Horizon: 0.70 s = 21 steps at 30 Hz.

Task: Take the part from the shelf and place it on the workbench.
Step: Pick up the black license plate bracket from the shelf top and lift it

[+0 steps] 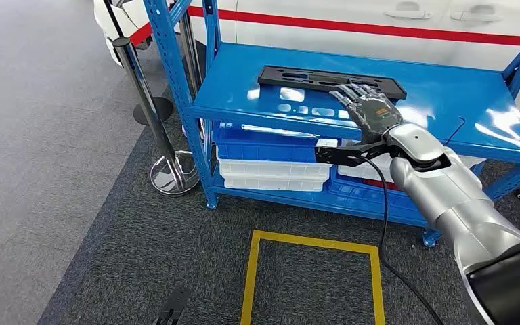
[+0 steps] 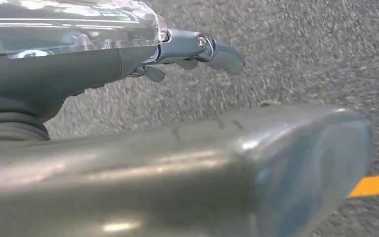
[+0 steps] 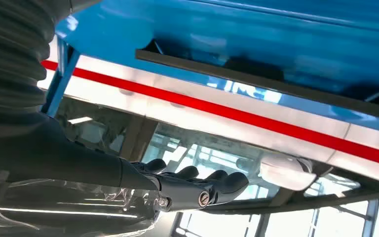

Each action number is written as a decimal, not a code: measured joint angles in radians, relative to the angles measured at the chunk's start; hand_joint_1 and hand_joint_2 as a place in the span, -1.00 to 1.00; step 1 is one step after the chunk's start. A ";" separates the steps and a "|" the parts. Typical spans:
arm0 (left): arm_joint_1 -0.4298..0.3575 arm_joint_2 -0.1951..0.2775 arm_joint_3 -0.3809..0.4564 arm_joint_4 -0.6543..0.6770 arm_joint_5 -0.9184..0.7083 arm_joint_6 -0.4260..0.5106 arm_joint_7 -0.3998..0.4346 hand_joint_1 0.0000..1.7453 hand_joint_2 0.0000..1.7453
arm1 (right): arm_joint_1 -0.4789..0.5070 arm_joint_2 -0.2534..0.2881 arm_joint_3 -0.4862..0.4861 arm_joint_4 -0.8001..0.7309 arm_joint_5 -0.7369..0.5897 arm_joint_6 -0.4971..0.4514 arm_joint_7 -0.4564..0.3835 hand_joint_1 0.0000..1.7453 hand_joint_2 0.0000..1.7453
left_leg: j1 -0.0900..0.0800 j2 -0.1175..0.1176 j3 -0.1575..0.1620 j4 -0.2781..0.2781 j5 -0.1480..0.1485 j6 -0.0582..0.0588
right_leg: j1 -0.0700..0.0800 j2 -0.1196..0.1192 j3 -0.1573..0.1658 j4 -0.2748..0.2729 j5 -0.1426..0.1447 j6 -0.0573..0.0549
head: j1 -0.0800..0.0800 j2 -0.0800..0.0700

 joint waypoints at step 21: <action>0.044 -0.005 0.152 0.000 0.127 -0.053 -0.073 -1.00 -1.00 | 0.097 -0.033 0.011 0.019 -0.028 -0.004 -0.026 -1.00 1.00 | 0.008 -0.017 0.106 -0.032 -0.070 0.023 | -0.013 0.017 -0.206 0.166 0.042 0.028 | 0.000 0.000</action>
